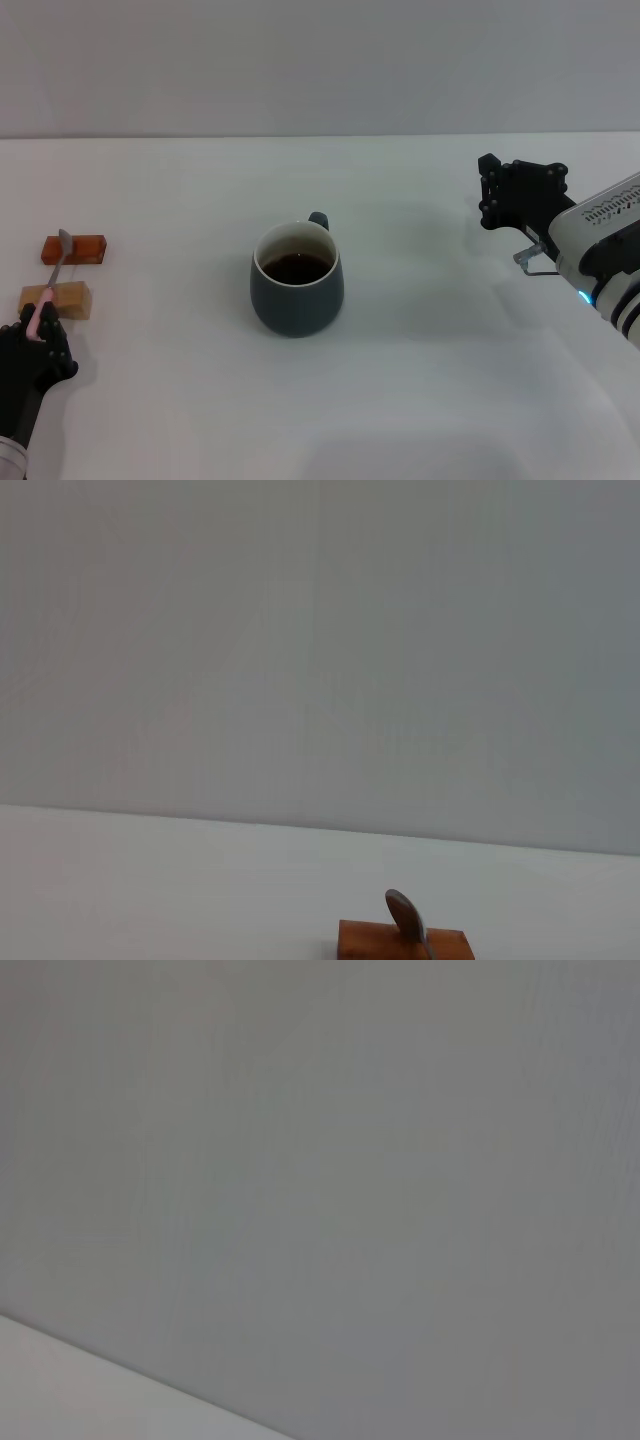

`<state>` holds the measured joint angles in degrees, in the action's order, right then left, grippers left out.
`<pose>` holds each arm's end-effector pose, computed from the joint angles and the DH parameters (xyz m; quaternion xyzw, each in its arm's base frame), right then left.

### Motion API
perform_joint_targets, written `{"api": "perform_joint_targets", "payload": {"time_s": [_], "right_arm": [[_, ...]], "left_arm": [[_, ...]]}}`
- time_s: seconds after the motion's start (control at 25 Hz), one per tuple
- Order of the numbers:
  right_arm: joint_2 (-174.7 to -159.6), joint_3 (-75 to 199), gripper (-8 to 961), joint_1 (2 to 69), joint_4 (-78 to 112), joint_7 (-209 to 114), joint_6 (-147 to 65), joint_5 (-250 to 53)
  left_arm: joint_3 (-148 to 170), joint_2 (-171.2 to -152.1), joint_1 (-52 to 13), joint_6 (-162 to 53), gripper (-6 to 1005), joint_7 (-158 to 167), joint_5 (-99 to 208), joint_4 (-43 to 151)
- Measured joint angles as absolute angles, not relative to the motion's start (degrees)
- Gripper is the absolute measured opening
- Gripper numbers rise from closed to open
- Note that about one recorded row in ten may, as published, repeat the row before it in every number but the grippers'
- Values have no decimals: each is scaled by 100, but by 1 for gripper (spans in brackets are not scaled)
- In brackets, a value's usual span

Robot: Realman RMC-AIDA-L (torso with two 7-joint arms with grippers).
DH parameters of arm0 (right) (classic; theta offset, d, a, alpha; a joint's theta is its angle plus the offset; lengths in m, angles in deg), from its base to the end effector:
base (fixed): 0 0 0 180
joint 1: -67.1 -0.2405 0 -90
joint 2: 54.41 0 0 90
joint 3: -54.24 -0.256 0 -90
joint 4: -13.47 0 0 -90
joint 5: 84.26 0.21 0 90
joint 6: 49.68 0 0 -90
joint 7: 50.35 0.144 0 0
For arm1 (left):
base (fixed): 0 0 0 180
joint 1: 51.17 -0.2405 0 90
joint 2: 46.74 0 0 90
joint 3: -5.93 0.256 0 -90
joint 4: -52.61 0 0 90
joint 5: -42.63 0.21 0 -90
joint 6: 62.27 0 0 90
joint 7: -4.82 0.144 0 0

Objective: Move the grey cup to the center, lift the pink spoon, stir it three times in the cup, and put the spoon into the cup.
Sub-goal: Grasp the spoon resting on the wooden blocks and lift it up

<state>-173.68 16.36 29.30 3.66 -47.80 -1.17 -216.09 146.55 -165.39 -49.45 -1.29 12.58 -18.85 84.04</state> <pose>0.2719 0.3867 -0.0674 -0.8200 0.1591 0.1963 0.5136 -0.3608 0.2216 -0.0539 -0.6453 -0.3512 -0.2306 0.6380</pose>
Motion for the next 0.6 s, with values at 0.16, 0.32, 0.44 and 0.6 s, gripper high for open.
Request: {"api": "perform_joint_targets", "payload": {"time_s": [0.16, 0.32, 0.44, 0.6], "right_arm": [[-17368, 1636, 5, 2931, 362, -4780, -118, -21609], [-17368, 1636, 4, 2931, 361, -4780, -121, -21609], [-17368, 1636, 4, 2930, 363, -4780, -124, -21609], [-17368, 1636, 4, 2930, 363, -4780, -125, -21609]], "left_arm": [[14652, -16539, -4943, -141, 148, 1257, -1887, 8392], [14649, -16539, -4943, -147, 147, 1256, -1901, 8391], [14643, -16539, -4941, -159, 147, 1255, -1930, 8399], [14637, -16539, -4941, -140, 147, 1255, -1919, 8408]]}}
